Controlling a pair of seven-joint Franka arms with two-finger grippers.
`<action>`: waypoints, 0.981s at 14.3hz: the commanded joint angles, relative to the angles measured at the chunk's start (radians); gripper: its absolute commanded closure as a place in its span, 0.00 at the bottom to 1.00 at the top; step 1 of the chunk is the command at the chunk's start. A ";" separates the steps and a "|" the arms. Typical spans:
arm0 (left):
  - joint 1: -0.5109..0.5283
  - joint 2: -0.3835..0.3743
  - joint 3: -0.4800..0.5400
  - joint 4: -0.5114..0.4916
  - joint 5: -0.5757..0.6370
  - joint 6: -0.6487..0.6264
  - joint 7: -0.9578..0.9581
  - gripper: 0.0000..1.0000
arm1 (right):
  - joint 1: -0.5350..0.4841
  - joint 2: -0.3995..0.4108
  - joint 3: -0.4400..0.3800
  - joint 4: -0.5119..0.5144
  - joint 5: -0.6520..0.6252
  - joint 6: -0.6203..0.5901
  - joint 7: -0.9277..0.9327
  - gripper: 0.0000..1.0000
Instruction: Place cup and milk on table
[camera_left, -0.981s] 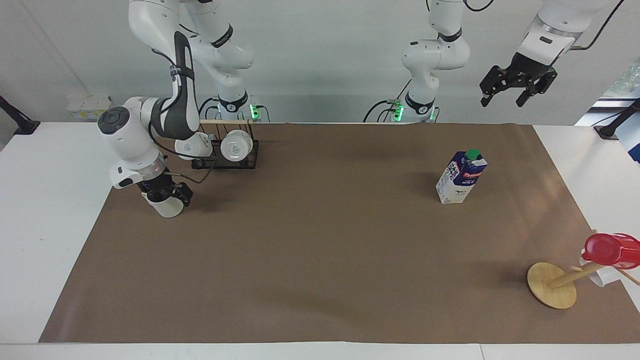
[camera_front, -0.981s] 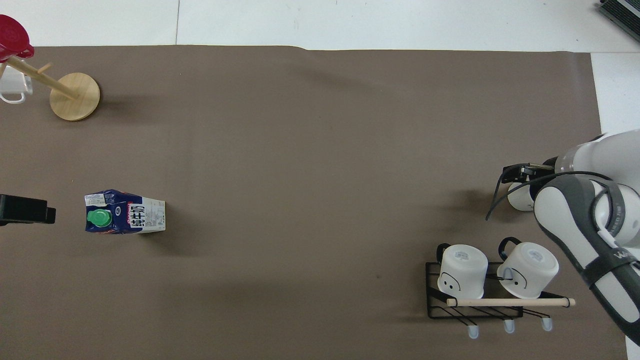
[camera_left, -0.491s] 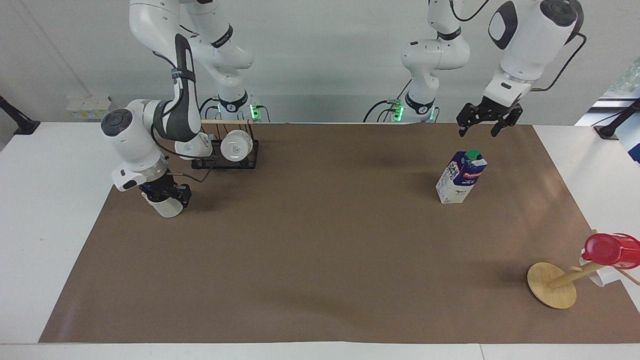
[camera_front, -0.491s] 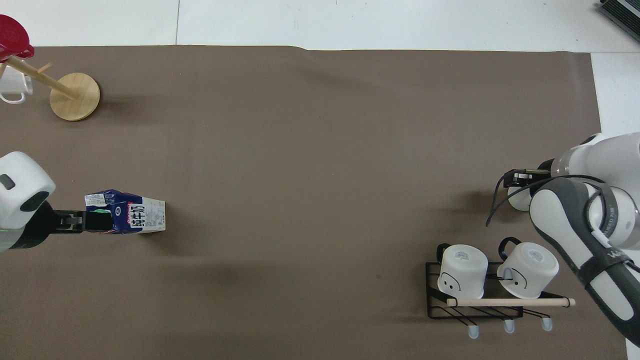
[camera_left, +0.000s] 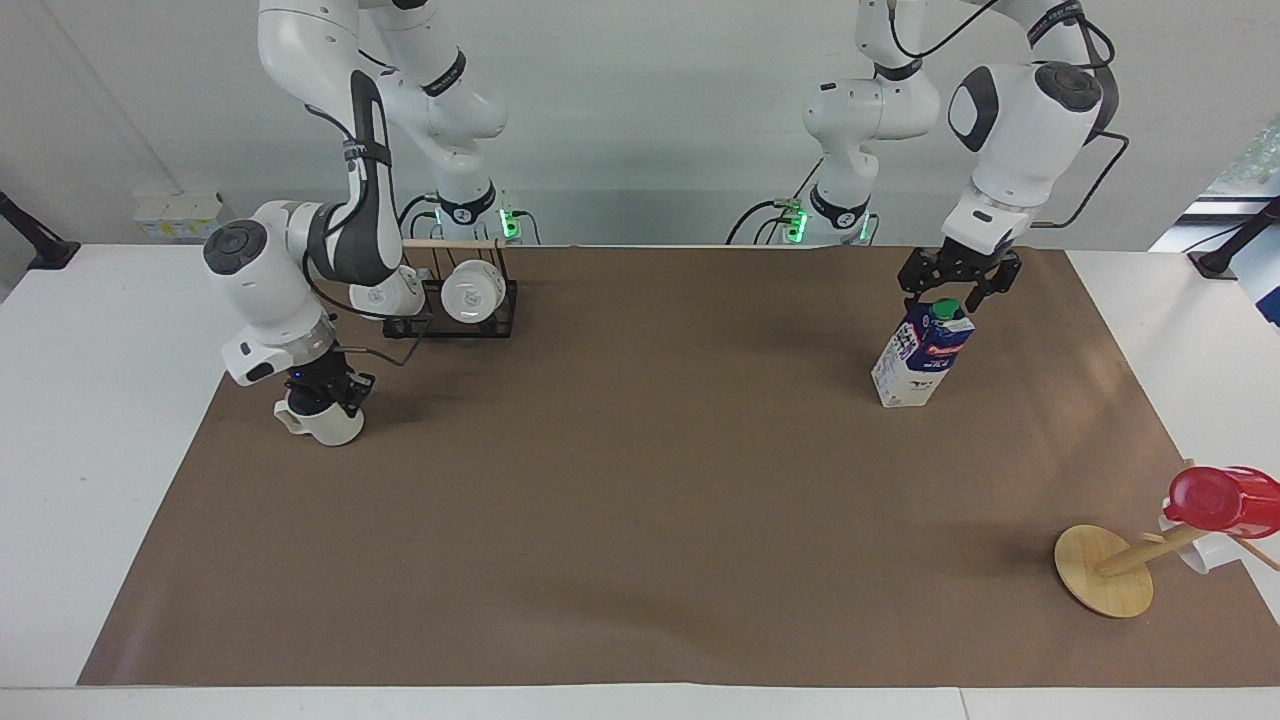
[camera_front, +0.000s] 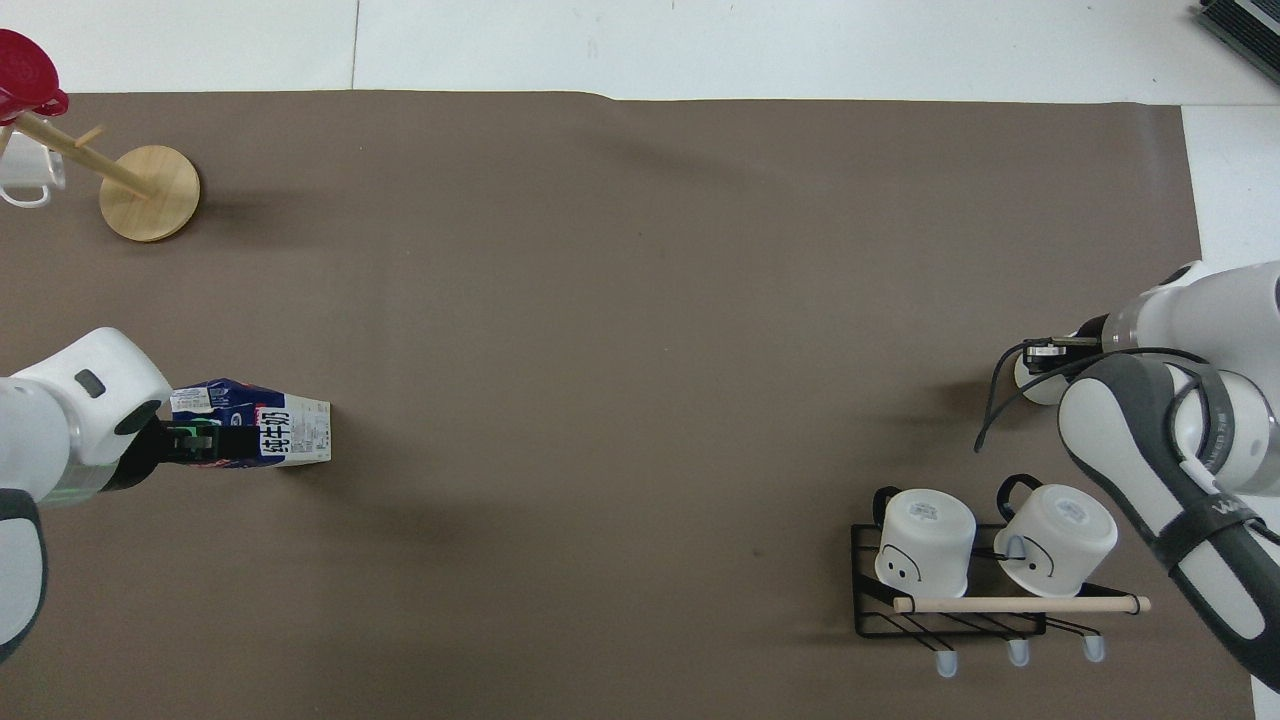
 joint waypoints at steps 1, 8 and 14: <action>-0.002 0.025 0.008 -0.040 0.026 0.068 0.036 0.00 | 0.000 -0.014 0.014 0.041 -0.007 0.002 -0.027 1.00; 0.001 0.035 0.010 -0.036 0.026 0.084 0.077 0.00 | 0.132 -0.032 0.026 0.102 -0.004 -0.001 0.083 1.00; 0.002 0.047 0.010 -0.028 0.026 0.101 0.086 0.33 | 0.385 -0.019 0.026 0.191 -0.009 -0.060 0.487 1.00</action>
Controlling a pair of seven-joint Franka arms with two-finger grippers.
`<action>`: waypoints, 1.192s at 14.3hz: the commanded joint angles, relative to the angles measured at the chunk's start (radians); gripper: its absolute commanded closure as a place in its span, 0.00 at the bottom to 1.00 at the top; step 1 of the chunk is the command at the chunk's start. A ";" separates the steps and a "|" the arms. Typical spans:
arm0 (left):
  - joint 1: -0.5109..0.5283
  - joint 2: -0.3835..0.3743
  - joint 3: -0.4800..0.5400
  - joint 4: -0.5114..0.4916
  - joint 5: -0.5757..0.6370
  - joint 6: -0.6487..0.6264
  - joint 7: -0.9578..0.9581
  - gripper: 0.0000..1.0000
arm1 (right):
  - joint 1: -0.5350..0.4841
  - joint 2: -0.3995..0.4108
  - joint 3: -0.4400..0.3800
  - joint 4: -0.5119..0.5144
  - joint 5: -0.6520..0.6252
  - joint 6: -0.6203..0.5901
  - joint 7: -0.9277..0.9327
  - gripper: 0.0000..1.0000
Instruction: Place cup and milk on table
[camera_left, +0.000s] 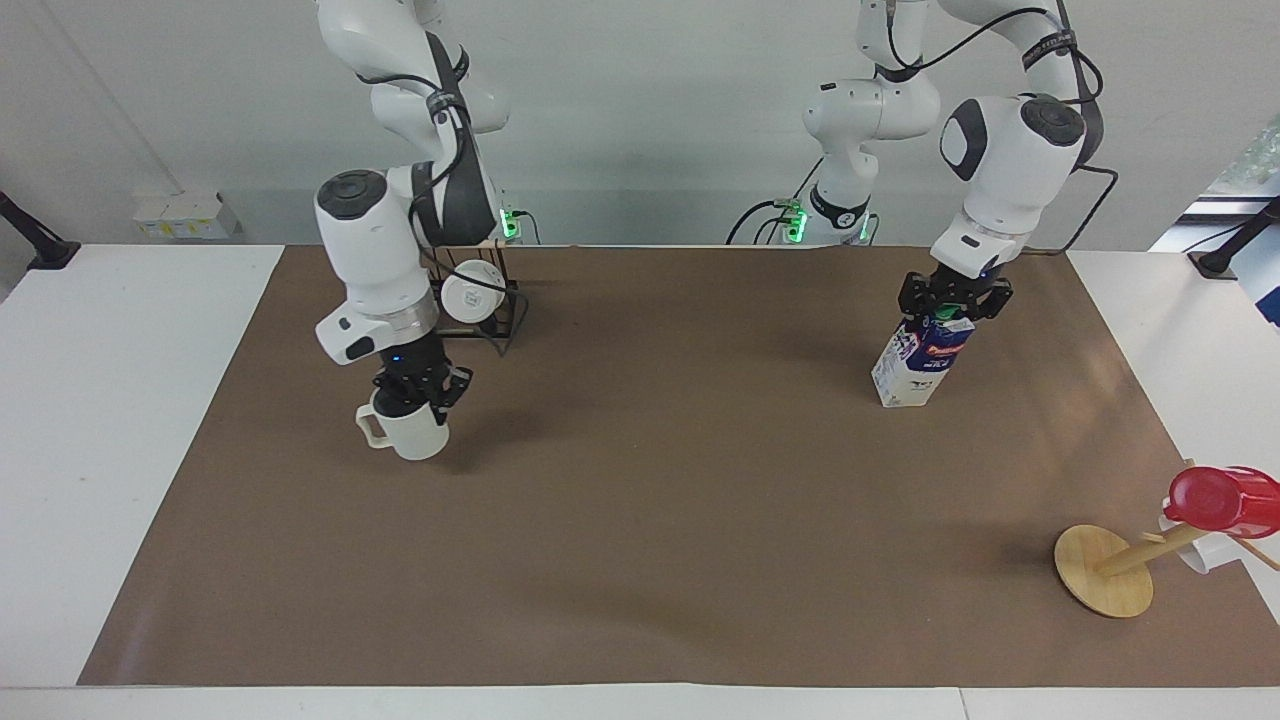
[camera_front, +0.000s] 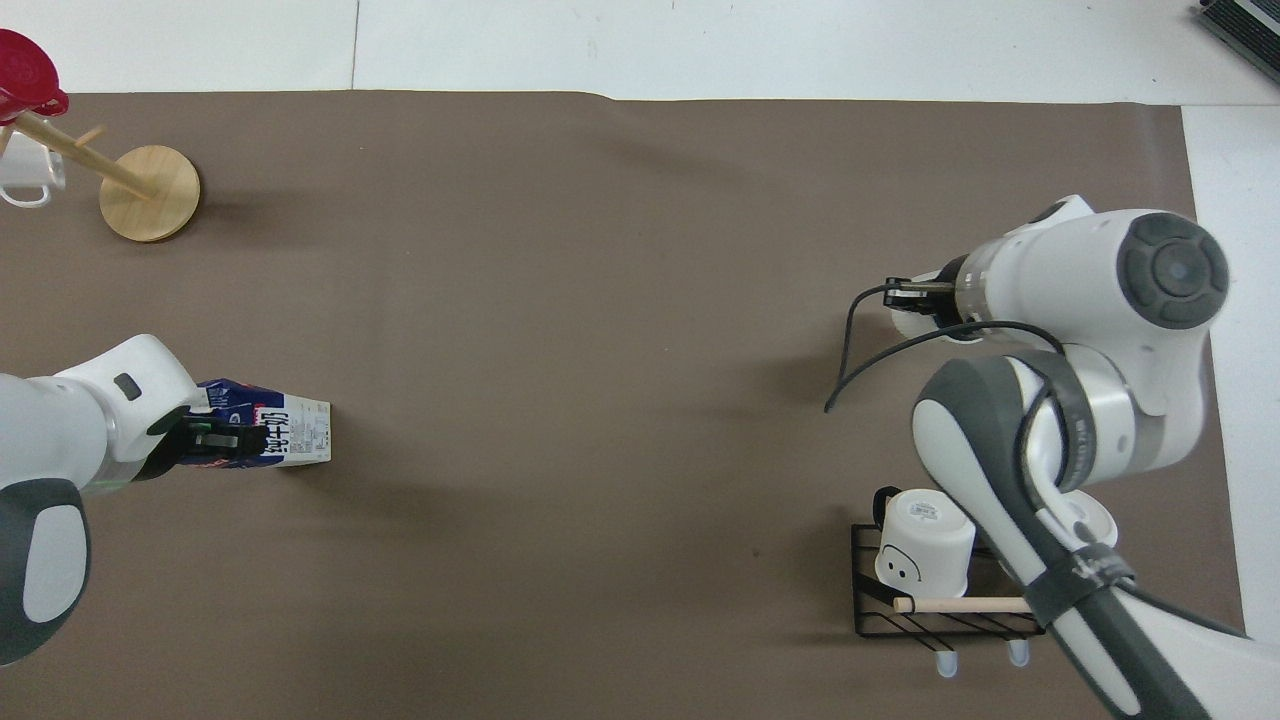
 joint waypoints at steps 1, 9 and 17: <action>0.001 0.007 0.004 -0.001 0.019 0.027 0.010 0.35 | 0.077 0.027 -0.004 0.095 -0.011 -0.078 0.128 1.00; 0.005 0.008 0.012 0.033 0.019 0.007 0.009 0.45 | 0.301 0.164 -0.001 0.287 -0.115 -0.215 0.431 1.00; 0.018 0.008 0.014 0.163 0.010 -0.091 -0.040 0.47 | 0.481 0.287 0.002 0.356 -0.106 -0.182 0.674 1.00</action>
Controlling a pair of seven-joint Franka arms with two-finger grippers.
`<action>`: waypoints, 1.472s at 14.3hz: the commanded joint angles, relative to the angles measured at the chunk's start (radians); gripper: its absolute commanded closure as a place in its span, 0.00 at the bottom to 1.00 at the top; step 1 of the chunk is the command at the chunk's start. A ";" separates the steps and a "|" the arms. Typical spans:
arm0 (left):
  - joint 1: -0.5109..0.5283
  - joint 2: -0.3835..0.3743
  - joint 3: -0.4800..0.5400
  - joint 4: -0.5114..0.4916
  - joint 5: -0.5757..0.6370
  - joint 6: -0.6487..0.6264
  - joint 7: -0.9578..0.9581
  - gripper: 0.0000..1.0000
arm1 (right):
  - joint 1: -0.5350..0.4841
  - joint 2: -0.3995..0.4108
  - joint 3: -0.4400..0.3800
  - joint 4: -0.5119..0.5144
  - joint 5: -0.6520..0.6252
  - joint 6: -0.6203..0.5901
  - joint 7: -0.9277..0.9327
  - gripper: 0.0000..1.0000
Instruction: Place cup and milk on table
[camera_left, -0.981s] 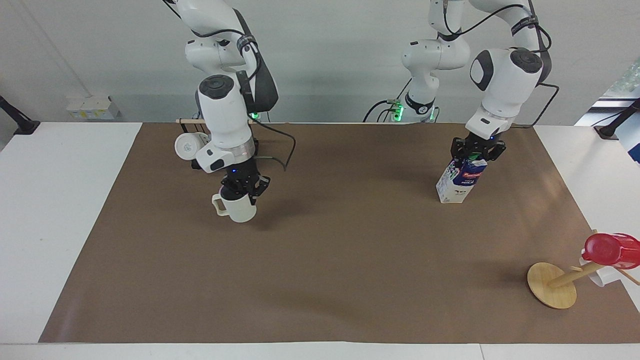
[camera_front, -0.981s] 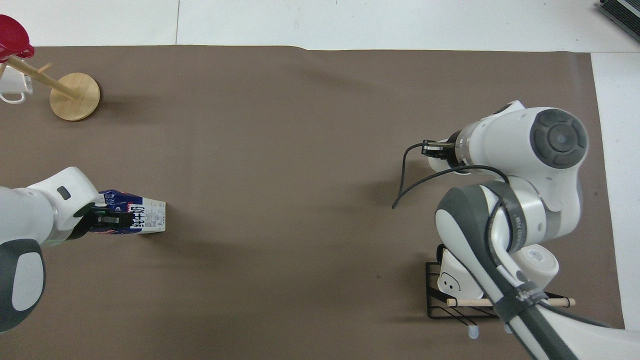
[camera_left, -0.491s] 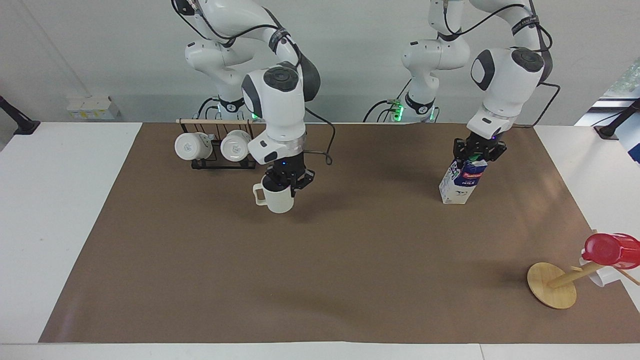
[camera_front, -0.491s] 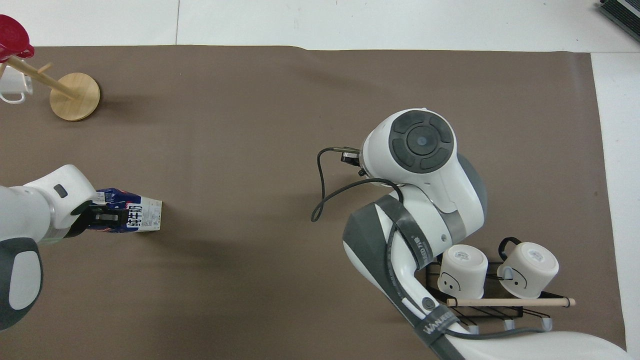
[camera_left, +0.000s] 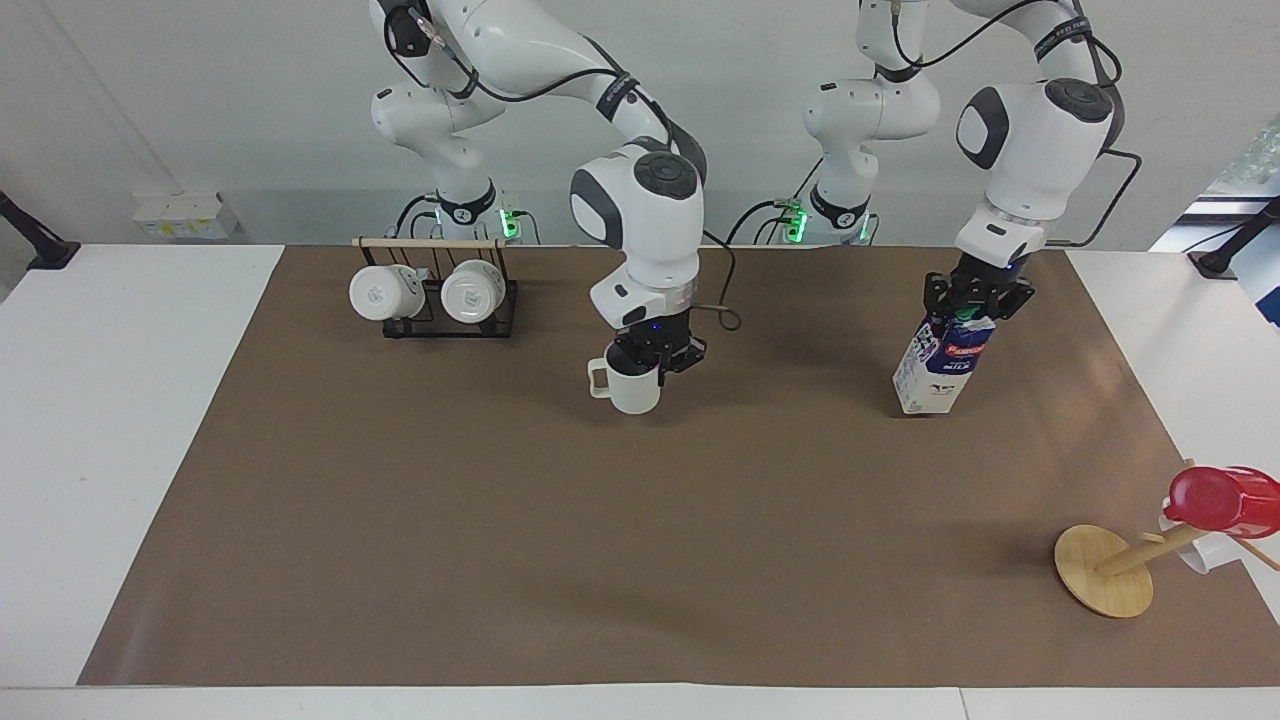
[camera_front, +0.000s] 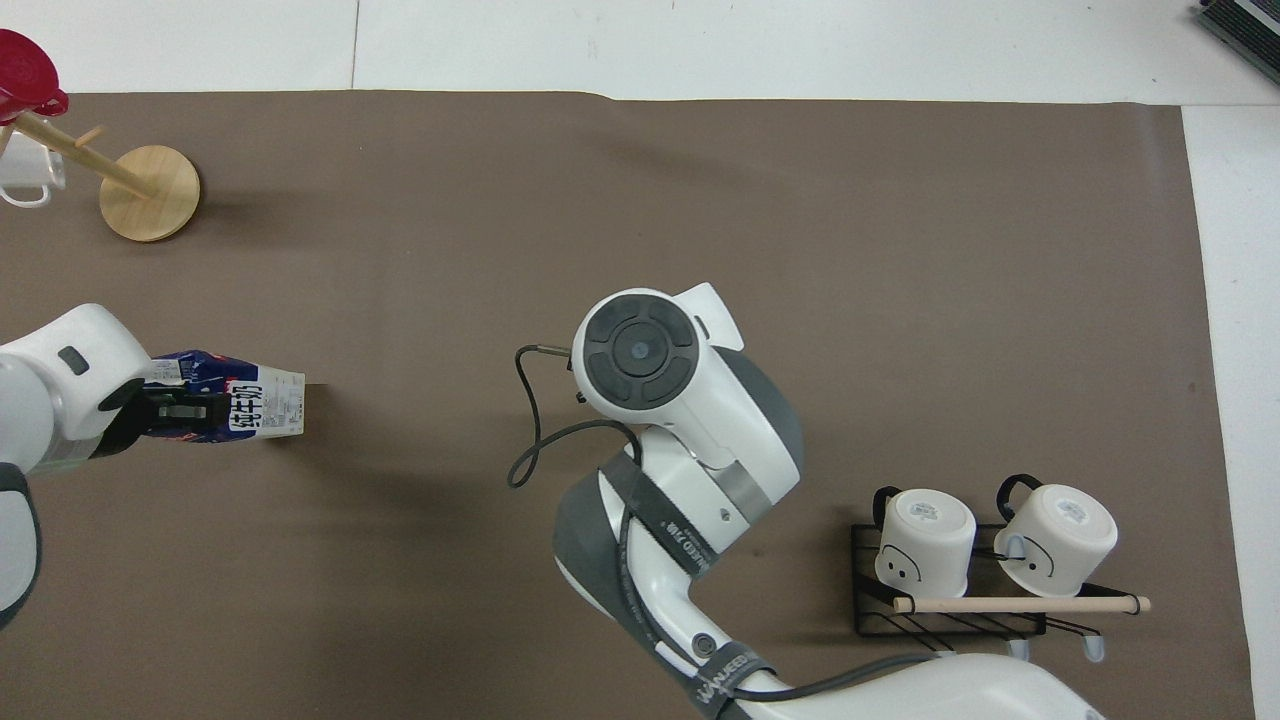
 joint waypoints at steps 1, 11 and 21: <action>0.013 0.006 -0.005 0.094 0.006 -0.100 -0.037 0.47 | 0.029 0.027 0.002 0.038 -0.010 0.002 0.057 1.00; -0.069 0.007 -0.016 0.211 -0.120 -0.257 -0.286 0.48 | 0.121 0.071 0.004 -0.026 0.000 0.098 0.167 1.00; -0.168 0.007 -0.016 0.211 -0.145 -0.252 -0.352 0.48 | 0.101 0.053 0.001 0.016 0.003 0.129 0.175 0.00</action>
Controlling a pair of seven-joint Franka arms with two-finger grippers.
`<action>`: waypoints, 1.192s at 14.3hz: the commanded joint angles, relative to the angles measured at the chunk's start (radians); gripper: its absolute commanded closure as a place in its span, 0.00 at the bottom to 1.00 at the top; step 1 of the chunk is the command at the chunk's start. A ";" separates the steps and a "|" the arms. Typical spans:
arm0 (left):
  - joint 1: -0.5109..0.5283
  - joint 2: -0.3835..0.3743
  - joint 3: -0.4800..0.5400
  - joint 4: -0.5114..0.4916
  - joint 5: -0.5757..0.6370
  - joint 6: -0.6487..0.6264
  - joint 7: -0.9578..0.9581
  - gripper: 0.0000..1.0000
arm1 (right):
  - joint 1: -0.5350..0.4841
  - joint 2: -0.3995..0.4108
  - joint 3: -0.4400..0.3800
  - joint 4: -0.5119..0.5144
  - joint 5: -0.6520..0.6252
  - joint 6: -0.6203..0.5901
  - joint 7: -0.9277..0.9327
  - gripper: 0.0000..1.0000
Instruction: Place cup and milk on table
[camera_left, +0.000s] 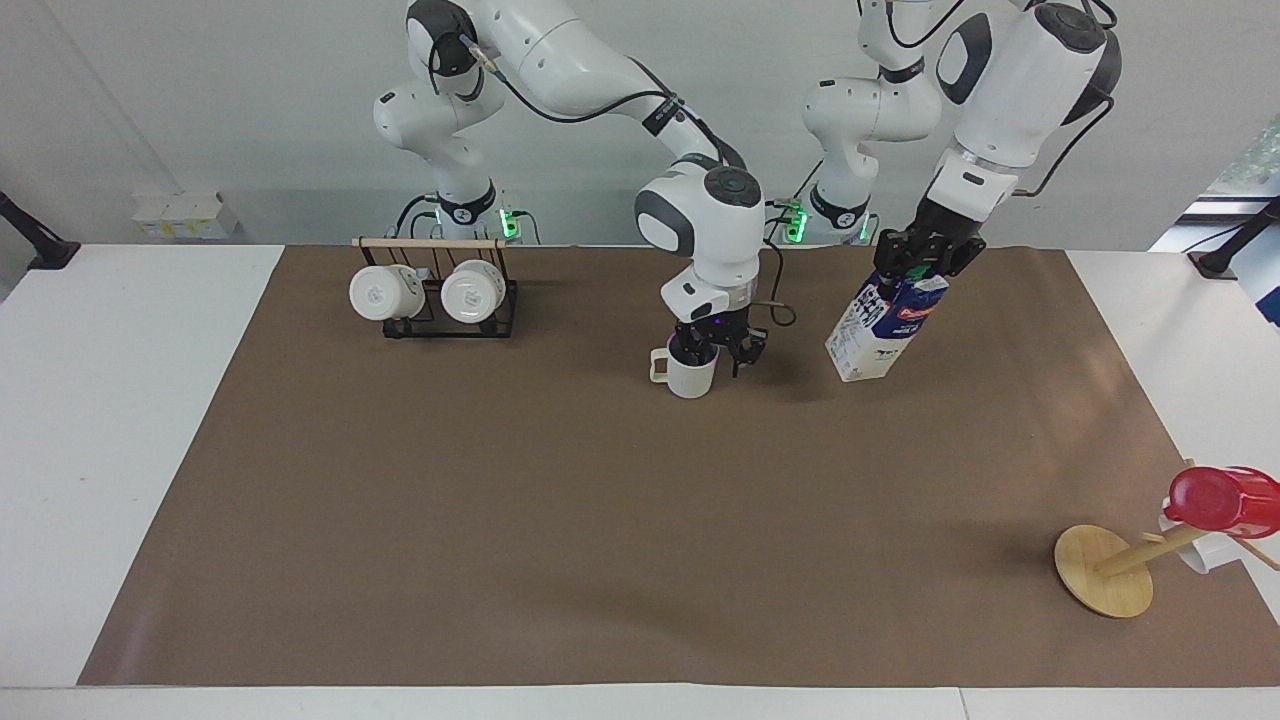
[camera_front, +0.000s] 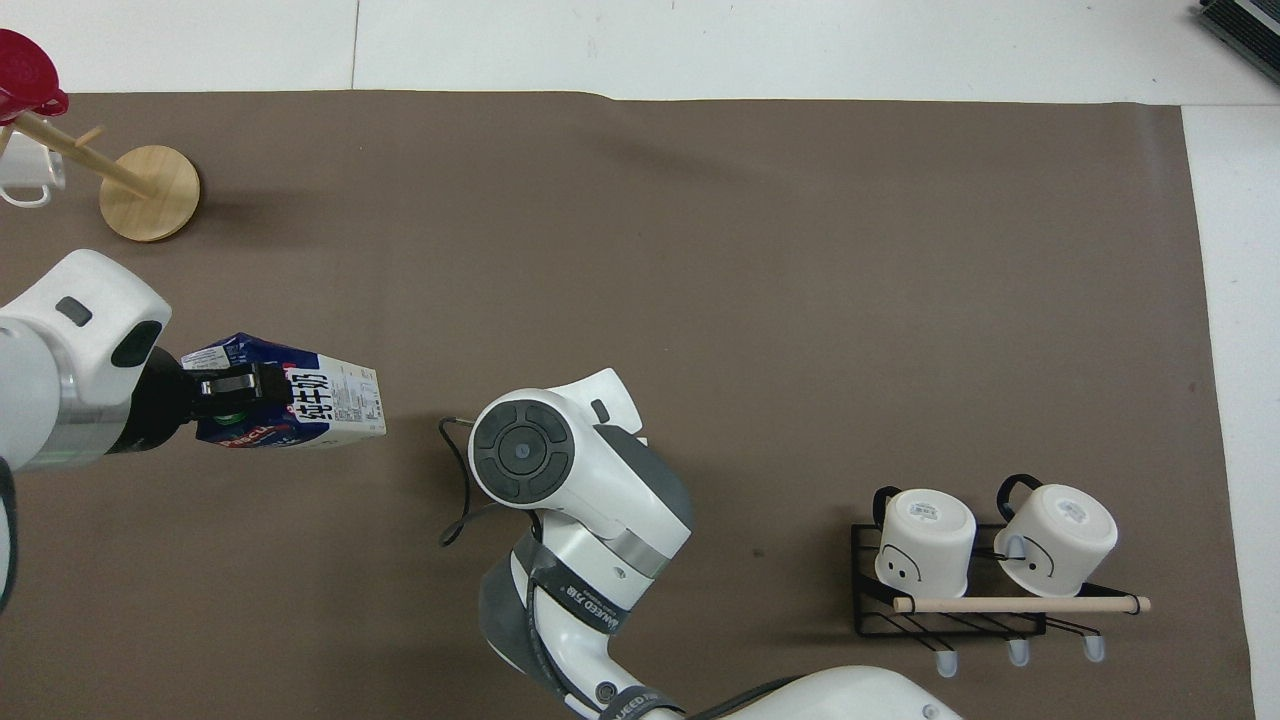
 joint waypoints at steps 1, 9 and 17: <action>-0.047 0.007 0.014 0.021 -0.017 -0.019 -0.018 0.48 | -0.016 -0.024 0.003 0.036 0.000 -0.004 0.024 0.00; -0.174 0.007 0.014 0.002 -0.017 0.005 -0.120 0.48 | -0.197 -0.255 -0.001 -0.001 -0.015 -0.162 -0.207 0.00; -0.290 0.022 0.008 -0.122 0.036 0.152 -0.237 0.49 | -0.458 -0.424 -0.001 -0.022 -0.009 -0.401 -0.575 0.00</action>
